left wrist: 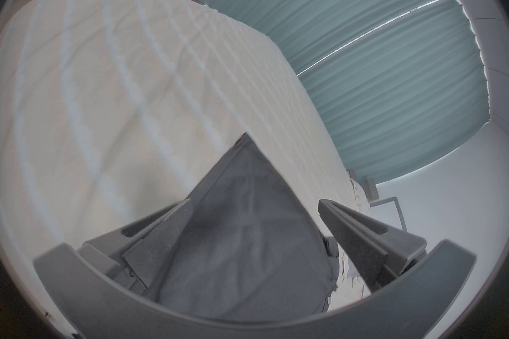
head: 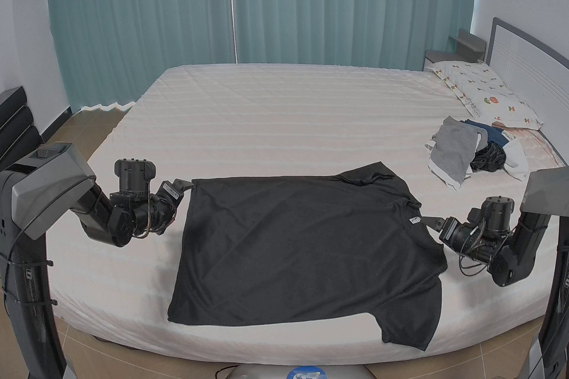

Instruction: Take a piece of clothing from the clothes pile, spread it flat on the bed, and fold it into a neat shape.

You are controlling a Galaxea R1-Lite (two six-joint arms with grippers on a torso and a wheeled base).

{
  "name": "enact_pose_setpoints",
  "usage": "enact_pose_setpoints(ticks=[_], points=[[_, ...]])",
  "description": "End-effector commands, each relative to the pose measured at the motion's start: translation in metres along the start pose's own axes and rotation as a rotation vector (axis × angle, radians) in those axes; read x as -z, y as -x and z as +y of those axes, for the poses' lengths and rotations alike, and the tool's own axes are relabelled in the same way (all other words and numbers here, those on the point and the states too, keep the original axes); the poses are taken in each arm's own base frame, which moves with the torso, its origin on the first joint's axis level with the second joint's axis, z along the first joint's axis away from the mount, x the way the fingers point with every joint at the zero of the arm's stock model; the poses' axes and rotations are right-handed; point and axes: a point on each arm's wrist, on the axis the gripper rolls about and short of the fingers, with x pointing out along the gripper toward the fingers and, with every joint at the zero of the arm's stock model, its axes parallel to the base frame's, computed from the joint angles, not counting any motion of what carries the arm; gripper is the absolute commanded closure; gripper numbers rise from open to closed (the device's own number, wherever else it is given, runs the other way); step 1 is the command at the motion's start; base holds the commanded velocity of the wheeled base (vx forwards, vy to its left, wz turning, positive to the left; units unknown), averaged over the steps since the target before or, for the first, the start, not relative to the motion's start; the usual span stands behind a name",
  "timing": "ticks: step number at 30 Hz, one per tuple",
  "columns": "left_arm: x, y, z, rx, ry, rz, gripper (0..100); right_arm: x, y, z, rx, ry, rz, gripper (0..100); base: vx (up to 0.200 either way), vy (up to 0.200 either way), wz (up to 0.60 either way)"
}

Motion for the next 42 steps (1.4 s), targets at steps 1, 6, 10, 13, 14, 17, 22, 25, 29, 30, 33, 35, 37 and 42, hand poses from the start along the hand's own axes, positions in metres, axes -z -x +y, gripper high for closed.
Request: enact_pose_setpoints(ticks=[1, 6, 10, 13, 14, 17, 22, 25, 29, 30, 33, 35, 37, 42], points=[[0.036, 0.060, 0.023, -0.049, -0.009, 0.080, 0, 0.024, 0.062, -0.007, -0.072, -0.150, 0.058, 0, -0.200, 0.000, 0.00], [0.047, 0.063, 0.038, -0.041, -0.088, 0.100, 0, 0.024, 0.065, -0.014, -0.049, -0.169, 0.065, 0, -0.120, 0.000, 0.00], [0.054, 0.068, 0.049, -0.048, -0.169, 0.166, 0, 0.028, 0.068, -0.015, -0.041, -0.175, 0.083, 0, 0.000, 0.000, 0.00], [0.055, 0.073, 0.055, -0.012, -0.199, 0.232, 0, 0.030, 0.068, -0.016, -0.039, -0.177, 0.091, 0, 0.000, 0.000, 0.00], [0.055, 0.073, 0.058, -0.001, -0.215, 0.247, 0, 0.030, 0.067, -0.017, -0.036, -0.179, 0.095, 0, 0.000, 0.000, 0.00], [0.056, 0.067, 0.067, 0.007, -0.290, 0.287, 0, 0.032, 0.065, -0.018, -0.033, -0.179, 0.102, 0, 0.000, 0.000, 0.00], [0.060, 0.062, 0.074, -0.003, -0.370, 0.305, 0, 0.038, 0.062, -0.020, -0.023, -0.182, 0.125, 0, 0.000, 0.000, 0.00], [0.060, 0.062, 0.075, -0.007, -0.373, 0.311, 0, 0.039, 0.061, -0.022, -0.018, -0.185, 0.129, 0, 0.000, 0.000, 0.00], [0.065, 0.058, 0.083, -0.022, -0.423, 0.331, 0, 0.041, 0.059, -0.024, -0.012, -0.186, 0.137, 0, 0.000, 0.000, 0.00], [0.068, 0.057, 0.088, -0.028, -0.458, 0.347, 0, 0.042, 0.059, -0.024, -0.012, -0.175, 0.139, 0, 0.000, 0.000, 0.00], [0.069, 0.057, 0.090, -0.032, -0.469, 0.354, 0, 0.042, 0.059, -0.024, -0.014, -0.170, 0.140, 0, 0.000, 0.000, 0.00], [0.070, 0.056, 0.091, -0.034, -0.476, 0.355, 0, 0.043, 0.059, -0.024, -0.013, -0.161, 0.145, 0, 0.000, 0.000, 0.00], [0.070, 0.057, 0.091, -0.032, -0.475, 0.359, 0, 0.042, 0.058, -0.024, -0.014, -0.161, 0.143, 0, 0.000, 0.000, 0.00], [0.074, 0.054, 0.092, -0.033, -0.496, 0.368, 0, 0.044, 0.058, -0.024, -0.016, -0.159, 0.150, 0, 0.000, 0.000, 0.00]])
